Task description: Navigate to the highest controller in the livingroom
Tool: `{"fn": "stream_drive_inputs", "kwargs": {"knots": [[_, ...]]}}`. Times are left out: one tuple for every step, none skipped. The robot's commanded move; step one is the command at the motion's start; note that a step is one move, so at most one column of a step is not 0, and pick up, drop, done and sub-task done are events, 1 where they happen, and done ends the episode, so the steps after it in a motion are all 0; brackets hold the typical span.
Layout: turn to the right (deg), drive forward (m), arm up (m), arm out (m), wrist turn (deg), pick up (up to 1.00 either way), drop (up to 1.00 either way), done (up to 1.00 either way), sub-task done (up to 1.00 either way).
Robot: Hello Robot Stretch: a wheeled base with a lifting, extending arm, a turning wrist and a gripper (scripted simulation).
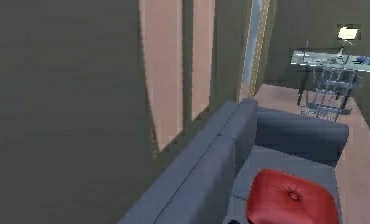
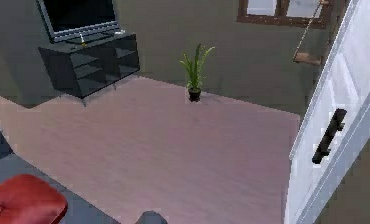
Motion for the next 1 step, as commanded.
{"fn": "stream_drive_inputs", "kwargs": {"knots": [[-45.0,0.0,0.0,0.0,0.0,0.0,0.0,0.0,0.0]]}}
